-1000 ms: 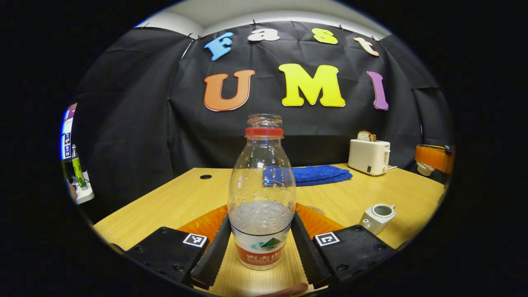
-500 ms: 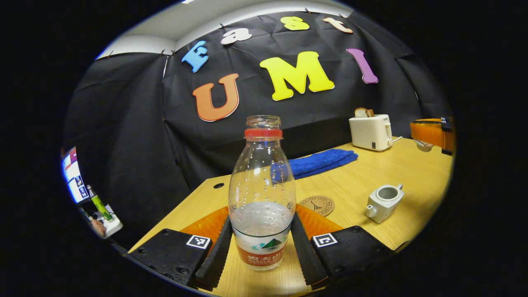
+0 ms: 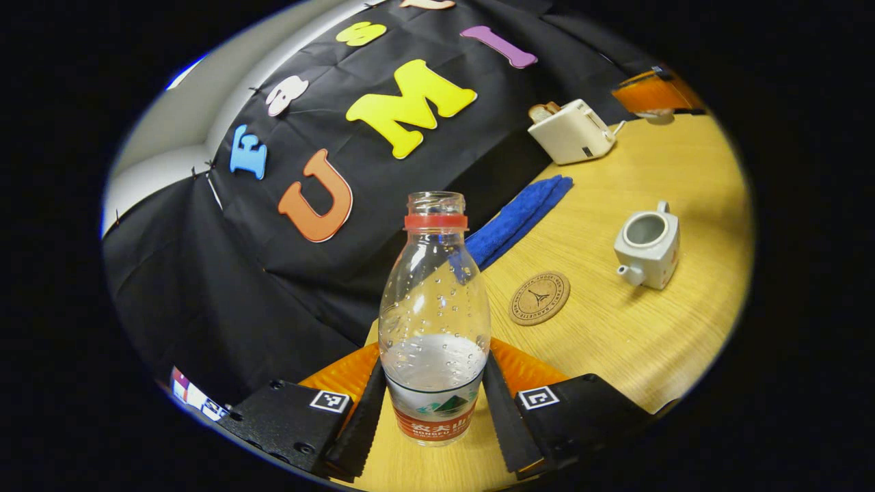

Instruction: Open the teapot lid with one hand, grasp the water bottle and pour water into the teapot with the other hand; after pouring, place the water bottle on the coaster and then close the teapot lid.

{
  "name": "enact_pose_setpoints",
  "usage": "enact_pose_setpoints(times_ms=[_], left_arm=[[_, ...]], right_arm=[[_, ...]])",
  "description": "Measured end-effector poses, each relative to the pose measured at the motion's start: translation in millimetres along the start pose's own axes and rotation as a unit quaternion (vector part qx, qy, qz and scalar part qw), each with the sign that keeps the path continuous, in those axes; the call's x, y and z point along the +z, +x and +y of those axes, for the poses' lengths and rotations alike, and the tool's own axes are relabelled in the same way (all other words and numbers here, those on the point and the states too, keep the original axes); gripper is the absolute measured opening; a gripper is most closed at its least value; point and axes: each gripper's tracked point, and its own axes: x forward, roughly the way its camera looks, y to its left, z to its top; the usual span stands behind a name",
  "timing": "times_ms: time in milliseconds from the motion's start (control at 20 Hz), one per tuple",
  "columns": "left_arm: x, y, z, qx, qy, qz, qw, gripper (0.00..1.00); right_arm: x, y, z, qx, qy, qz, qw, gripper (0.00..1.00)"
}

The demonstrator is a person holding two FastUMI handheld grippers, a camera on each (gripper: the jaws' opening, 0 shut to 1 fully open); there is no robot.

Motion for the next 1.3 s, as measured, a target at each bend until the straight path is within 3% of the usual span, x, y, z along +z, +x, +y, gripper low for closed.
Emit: enact_pose_setpoints(times_ms=[200,500,650,800,1300], left_arm=[[5,-1,5,0.012,0.102,0.014,0.995,0.74],[13,-1,-5,0.003,0.217,0.024,0.976,0.74],[18,2,-14,-0.001,0.287,0.035,0.957,0.77],[28,-3,-15,0.007,0.354,0.041,0.934,0.74],[59,-11,-35,0.005,0.466,0.039,0.884,0.74]], right_arm=[[5,-3,2,0.005,-0.013,-0.006,1.0,0.0],[7,-8,-8,0.004,-0.014,0.0,1.0,0.0],[15,-12,-17,0.005,-0.009,-0.007,1.0,0.0],[17,-12,-26,0.007,0.0,-0.012,1.0,0.0],[23,-12,-63,-0.004,0.033,-0.019,0.999,0.0]])
